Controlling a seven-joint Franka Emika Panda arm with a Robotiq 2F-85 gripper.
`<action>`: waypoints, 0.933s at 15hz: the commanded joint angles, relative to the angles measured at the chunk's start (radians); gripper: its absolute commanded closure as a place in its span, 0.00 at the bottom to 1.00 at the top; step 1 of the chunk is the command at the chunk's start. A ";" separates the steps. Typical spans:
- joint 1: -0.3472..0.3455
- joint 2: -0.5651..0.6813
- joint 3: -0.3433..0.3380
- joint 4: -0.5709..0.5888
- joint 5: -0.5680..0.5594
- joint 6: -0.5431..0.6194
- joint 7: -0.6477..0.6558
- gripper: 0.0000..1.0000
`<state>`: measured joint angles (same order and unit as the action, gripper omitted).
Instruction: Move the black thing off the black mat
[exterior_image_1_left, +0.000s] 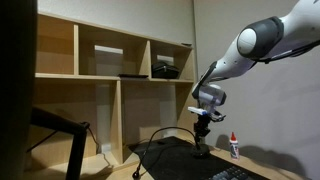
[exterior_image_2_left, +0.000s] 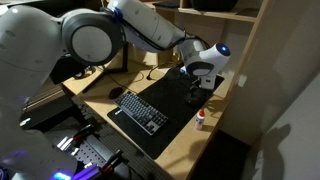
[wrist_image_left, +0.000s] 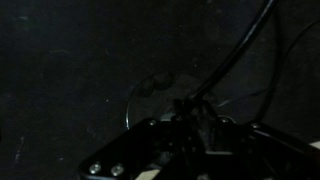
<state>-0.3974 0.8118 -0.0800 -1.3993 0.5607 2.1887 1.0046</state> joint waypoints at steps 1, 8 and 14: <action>-0.005 -0.109 -0.002 -0.068 0.018 -0.095 -0.076 0.94; 0.066 -0.096 -0.054 -0.077 -0.036 -0.176 -0.021 0.30; 0.107 0.003 -0.109 -0.046 -0.091 -0.015 0.136 0.41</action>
<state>-0.3027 0.7745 -0.1695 -1.4516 0.4867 2.1247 1.0916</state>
